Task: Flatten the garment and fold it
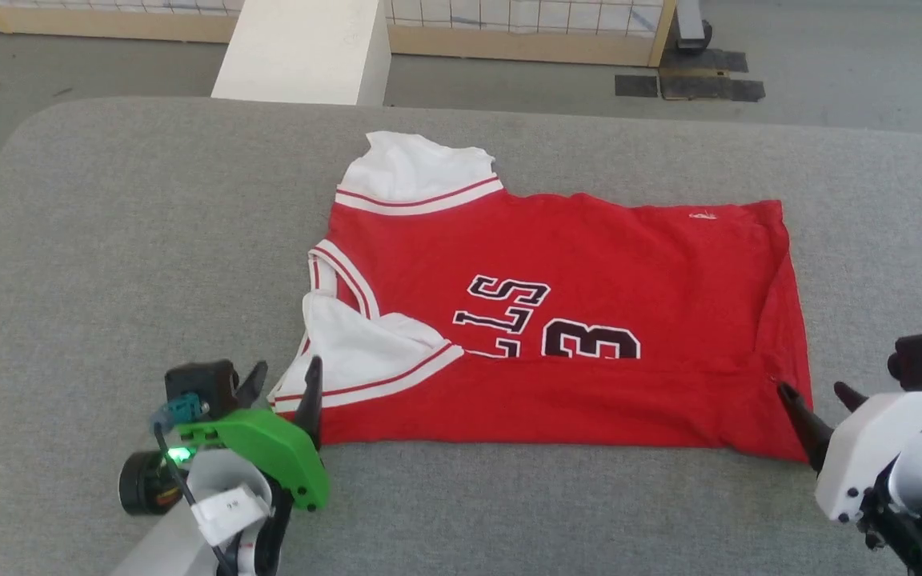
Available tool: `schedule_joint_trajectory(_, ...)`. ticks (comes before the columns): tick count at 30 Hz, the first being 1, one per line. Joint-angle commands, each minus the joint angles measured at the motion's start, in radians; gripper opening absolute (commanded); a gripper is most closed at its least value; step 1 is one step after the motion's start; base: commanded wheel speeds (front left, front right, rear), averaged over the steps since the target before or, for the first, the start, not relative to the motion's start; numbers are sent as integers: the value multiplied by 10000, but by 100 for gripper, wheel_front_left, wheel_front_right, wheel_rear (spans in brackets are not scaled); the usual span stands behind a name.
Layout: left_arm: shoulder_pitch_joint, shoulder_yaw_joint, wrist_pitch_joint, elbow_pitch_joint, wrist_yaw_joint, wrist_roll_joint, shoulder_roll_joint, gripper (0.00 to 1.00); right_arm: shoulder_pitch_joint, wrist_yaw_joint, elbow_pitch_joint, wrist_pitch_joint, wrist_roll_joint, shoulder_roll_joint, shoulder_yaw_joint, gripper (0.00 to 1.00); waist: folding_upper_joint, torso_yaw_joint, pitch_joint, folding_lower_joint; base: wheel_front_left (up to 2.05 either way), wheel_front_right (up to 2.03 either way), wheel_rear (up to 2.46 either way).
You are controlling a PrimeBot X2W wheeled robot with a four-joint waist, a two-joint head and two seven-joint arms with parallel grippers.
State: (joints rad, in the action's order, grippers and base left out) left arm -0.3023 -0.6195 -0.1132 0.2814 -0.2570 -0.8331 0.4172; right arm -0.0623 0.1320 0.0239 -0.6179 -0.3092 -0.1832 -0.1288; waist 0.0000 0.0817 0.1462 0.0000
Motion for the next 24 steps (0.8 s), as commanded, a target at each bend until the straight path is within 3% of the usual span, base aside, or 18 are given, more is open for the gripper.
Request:
schedule_joint_trajectory(1,222,-28,211,-357,-249,5,165,100,189,-13,224,-74,253,288,-176,100,0,28,2,0,0,0,0)
schedule_joint_trajectory(8,663,-689,2307,-1761,-1594,467,1145,100,673,-13,1052,-248,955,1100,-785,100,0,41,205,0,0,0,0)
schedule_joint_trajectory(12,734,-605,2750,-2034,-2338,545,1313,100,729,-13,1320,-264,1016,1249,-873,100,0,-44,390,0,0,0,0)
schedule_joint_trajectory(15,765,-611,2940,-2108,-2423,431,1268,100,724,-13,1475,-277,1027,1291,-901,100,0,-105,541,0,0,0,0)
schedule_joint_trajectory(24,637,-625,3241,-1514,-1925,-62,1083,100,558,-13,1817,-311,1147,1324,-1074,100,0,-281,1104,0,0,0,0)
